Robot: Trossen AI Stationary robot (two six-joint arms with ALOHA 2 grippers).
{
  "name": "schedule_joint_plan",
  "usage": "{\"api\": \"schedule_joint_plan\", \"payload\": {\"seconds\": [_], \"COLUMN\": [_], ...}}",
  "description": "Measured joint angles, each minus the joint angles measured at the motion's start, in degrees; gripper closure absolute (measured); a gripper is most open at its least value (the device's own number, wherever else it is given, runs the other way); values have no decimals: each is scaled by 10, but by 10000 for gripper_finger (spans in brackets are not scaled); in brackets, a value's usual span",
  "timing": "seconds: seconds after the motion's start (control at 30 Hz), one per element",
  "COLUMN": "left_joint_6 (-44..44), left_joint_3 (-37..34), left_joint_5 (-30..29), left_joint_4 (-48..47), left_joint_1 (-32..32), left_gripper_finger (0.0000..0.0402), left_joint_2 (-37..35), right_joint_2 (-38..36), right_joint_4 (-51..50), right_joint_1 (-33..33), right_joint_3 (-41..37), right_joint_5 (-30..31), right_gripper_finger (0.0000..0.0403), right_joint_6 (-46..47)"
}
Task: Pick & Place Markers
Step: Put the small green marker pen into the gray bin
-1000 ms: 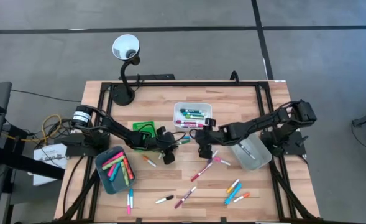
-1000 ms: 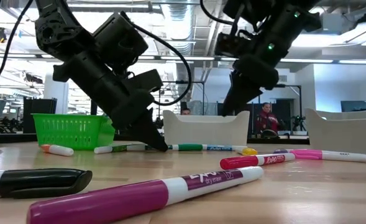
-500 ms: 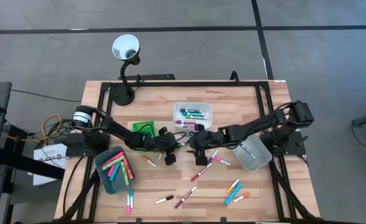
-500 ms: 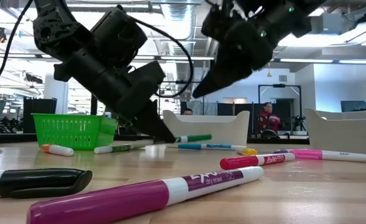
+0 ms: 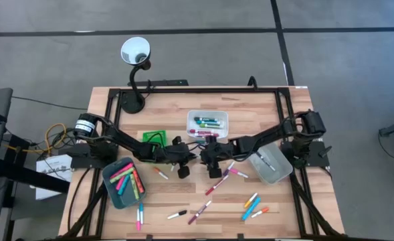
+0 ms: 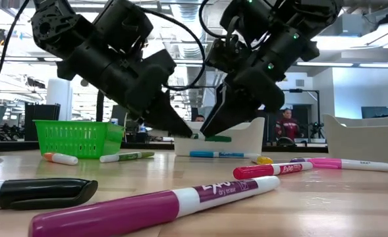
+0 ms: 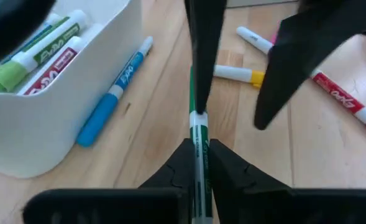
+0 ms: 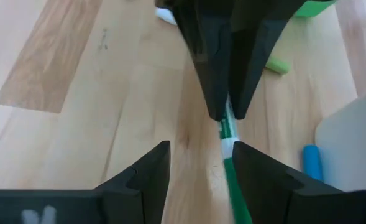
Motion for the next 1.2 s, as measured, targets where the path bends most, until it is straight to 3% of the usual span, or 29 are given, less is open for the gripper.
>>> {"api": "schedule_joint_plan", "payload": {"seconds": [0.2, 0.5, 0.7, 1.2], "left_joint_6": [12, 12, 12, -6], "left_joint_3": [2, 2, 2, 0], "left_joint_5": [31, 28, 26, -35], "left_joint_4": [11, 11, 9, -78], "left_joint_1": [-2, -1, 1, 41], "left_gripper_finger": [376, 398, 391, 244], "left_joint_2": [-1, -1, -1, 12], "right_joint_2": [-3, 1, 1, 1], "right_joint_4": [3, 2, -15, -4], "right_joint_1": [-3, -7, -11, -11], "right_joint_3": [0, -1, -1, -1], "right_joint_5": [1, 1, 2, 1], "right_gripper_finger": [260, 300, 333, 278], "right_joint_6": [0, -10, 0, 1]}}
